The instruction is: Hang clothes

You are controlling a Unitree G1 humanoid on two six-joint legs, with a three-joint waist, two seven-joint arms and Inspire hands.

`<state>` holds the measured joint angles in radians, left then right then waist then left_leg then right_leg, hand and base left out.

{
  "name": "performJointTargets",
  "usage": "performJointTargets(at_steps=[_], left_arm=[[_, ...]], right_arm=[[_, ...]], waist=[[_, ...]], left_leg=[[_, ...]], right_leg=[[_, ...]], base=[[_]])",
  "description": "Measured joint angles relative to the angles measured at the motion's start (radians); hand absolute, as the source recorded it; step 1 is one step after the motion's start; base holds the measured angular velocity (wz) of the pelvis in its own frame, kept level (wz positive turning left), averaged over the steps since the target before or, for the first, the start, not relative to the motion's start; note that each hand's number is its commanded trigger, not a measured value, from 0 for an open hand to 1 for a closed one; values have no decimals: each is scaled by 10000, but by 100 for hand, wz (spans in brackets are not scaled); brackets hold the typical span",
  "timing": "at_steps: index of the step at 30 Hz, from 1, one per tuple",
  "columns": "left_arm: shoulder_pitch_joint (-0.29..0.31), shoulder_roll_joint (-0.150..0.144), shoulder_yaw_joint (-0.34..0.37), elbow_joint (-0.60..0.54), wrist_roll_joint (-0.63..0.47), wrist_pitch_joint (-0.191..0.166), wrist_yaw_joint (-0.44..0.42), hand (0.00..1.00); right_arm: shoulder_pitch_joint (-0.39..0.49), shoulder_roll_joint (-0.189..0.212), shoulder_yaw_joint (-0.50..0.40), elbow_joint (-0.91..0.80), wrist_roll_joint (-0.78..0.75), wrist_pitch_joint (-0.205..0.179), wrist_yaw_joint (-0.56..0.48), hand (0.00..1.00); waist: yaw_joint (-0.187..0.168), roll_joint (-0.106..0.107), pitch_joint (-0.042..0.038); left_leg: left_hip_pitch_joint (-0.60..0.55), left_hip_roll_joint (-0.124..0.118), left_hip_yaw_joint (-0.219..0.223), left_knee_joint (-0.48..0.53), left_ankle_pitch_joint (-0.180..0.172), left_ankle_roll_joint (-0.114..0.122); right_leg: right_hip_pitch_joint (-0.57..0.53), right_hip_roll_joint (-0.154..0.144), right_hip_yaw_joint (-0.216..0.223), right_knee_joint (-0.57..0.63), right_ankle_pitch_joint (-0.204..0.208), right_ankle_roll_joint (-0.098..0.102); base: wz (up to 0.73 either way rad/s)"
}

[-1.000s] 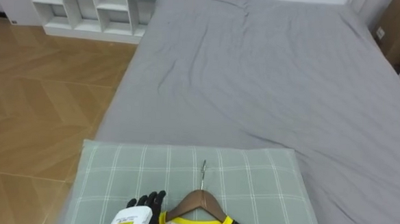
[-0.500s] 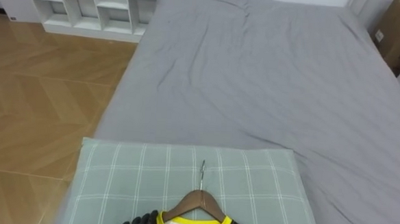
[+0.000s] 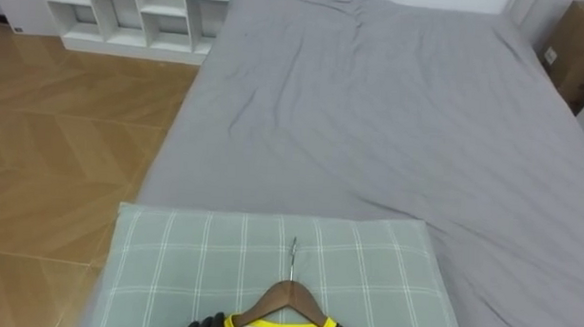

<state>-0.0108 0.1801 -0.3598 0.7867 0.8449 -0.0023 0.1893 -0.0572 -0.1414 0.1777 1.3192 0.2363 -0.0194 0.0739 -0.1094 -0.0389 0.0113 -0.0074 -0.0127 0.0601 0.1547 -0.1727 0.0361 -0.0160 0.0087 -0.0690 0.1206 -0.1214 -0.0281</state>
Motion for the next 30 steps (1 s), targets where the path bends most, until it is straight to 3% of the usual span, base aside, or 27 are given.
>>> performJointTargets(at_steps=[8,13,19,21,22,23,24,25,30], left_arm=[[-244,-215,56,844,-295,-200,618,0],[-542,-516,440,1371,-294,-282,831,0],[-642,-608,736,1532,-694,-300,1066,0],[-689,-679,799,1647,-1089,-316,1178,21],[-751,-723,841,1786,-1268,-358,1300,53],[-782,-726,873,1863,-1385,-408,1377,76],[-794,-724,892,1892,-1416,-431,1440,85],[-800,-728,918,1906,-1469,-445,1581,100],[-1186,-750,939,2172,-2091,-483,2358,100]], right_arm=[[-22,18,366,-4,-29,-20,-296,0],[-41,21,411,-13,-86,-22,-240,0],[-41,38,460,-31,-65,-24,-48,0],[-47,37,476,-24,-66,-30,-49,0],[-49,39,467,-23,-72,-32,-48,0],[-61,55,466,-18,-84,-39,-47,0],[-67,69,463,-15,-87,-42,-47,0],[-74,94,463,-15,-84,-43,-47,0],[-129,154,690,-17,27,-36,-52,0]], waist=[[38,-88,-32],[50,-104,-28],[75,-161,-61],[60,-159,-60],[62,-173,-53],[57,-197,-41],[56,-213,-31],[49,-244,-28],[65,-365,-34]], left_leg=[[120,17,219,-39,-1,0],[114,21,234,-46,-1,1],[0,82,342,-31,-2,1],[-5,94,372,-27,-3,-1],[-5,104,396,-29,-3,-2],[-3,114,420,-30,-4,-3],[-4,118,430,-31,-4,-4],[-17,134,437,-30,-5,-5],[-59,147,437,-34,-4,-5]], right_leg=[[20,18,129,43,0,0],[-52,30,175,144,-3,5],[-214,103,277,180,27,-36],[-219,117,321,179,27,-38],[-226,126,359,178,27,-39],[-231,133,371,173,27,-39],[-236,136,375,170,27,-40],[-252,135,387,165,27,-42],[-292,118,383,159,27,-42]], base=[[-6],[0],[-5],[-7],[-5],[-5],[-3],[0],[0]])
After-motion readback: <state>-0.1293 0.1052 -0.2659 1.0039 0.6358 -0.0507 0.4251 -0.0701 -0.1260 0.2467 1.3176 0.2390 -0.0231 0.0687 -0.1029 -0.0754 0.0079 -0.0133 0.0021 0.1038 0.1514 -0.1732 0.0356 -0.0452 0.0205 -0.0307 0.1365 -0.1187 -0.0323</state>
